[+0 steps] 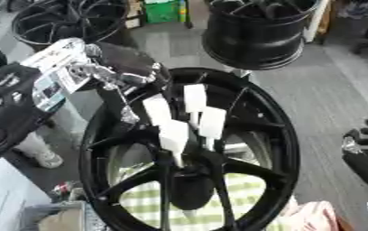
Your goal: Pull the pin out of the wheel hub.
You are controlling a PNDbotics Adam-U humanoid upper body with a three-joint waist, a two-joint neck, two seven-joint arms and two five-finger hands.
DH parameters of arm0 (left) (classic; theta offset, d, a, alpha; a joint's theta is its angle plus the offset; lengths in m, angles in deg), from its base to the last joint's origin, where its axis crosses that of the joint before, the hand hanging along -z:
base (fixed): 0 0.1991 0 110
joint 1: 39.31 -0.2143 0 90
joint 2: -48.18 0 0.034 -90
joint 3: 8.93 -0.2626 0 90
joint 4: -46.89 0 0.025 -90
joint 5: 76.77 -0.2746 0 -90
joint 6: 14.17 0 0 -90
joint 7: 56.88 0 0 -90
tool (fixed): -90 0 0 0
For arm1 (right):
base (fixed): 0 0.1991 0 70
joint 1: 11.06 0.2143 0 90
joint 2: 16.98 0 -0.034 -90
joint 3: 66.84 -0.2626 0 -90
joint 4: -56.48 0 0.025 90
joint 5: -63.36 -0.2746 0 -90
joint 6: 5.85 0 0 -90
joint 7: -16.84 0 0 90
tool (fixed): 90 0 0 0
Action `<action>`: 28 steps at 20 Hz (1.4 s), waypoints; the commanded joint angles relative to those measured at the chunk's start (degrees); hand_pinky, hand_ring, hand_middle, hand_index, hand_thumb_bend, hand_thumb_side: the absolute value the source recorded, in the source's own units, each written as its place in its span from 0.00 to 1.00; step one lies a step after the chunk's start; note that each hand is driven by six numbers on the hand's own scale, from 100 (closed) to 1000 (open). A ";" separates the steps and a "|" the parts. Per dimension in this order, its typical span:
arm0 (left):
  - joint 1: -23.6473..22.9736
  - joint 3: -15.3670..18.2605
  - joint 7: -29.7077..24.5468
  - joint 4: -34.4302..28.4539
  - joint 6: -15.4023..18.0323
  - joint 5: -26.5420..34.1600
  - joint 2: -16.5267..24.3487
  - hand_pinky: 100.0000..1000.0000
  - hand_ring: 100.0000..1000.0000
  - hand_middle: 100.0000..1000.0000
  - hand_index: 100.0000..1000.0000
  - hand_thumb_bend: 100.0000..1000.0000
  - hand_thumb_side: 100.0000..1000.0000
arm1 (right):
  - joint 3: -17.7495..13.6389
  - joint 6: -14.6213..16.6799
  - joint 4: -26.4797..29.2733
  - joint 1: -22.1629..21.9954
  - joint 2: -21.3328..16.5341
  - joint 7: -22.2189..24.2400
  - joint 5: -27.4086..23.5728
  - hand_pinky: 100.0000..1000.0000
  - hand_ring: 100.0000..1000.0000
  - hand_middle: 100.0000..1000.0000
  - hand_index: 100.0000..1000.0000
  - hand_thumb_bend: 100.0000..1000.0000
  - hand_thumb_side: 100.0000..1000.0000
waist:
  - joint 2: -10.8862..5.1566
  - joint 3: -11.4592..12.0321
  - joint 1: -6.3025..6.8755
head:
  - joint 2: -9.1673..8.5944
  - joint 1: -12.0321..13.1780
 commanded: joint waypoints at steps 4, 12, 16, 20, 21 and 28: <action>0.86 0.63 -20.08 0.30 20.05 0.15 0.60 0.67 0.59 0.58 0.66 0.22 0.15 | -0.27 0.15 0.65 0.50 -0.91 -0.24 0.02 0.53 0.59 0.62 0.77 0.00 0.09 | -0.45 -0.20 -0.21 | -0.15 -0.09; 1.28 2.69 -20.08 -0.04 20.05 5.93 0.57 0.55 0.37 0.33 0.38 0.05 0.13 | -0.33 0.17 0.58 0.48 -0.84 -0.42 -0.08 0.53 0.59 0.62 0.77 0.00 0.10 | -0.50 -0.21 -0.23 | -0.15 -0.05; 1.86 4.23 -20.08 -0.88 20.05 9.23 1.19 0.55 0.37 0.32 0.38 0.04 0.14 | -0.40 0.16 0.51 0.40 -0.85 -0.54 -0.14 0.53 0.59 0.62 0.77 0.00 0.10 | -0.59 -0.13 -0.24 | -0.15 -0.05; 2.65 7.04 -20.08 -2.26 20.05 12.52 2.78 0.57 0.37 0.32 0.38 0.04 0.14 | -0.46 0.19 0.41 0.31 -0.87 -0.60 -0.16 0.53 0.59 0.62 0.77 0.00 0.11 | -0.75 0.05 -0.18 | -0.15 -0.08; 2.74 8.07 -20.08 -2.62 20.05 13.43 3.51 0.57 0.37 0.32 0.38 0.06 0.13 | -0.50 0.18 0.39 0.26 -0.89 -0.65 -0.16 0.53 0.59 0.62 0.77 0.00 0.11 | -0.79 0.12 -0.14 | -0.15 -0.09; -0.21 16.84 -20.08 -2.17 20.05 16.28 10.64 0.58 0.38 0.33 0.39 0.09 0.14 | -0.84 0.15 0.21 0.02 -0.90 -1.02 -0.16 0.53 0.59 0.62 0.77 0.00 0.11 | -1.05 0.99 0.03 | -0.15 -0.59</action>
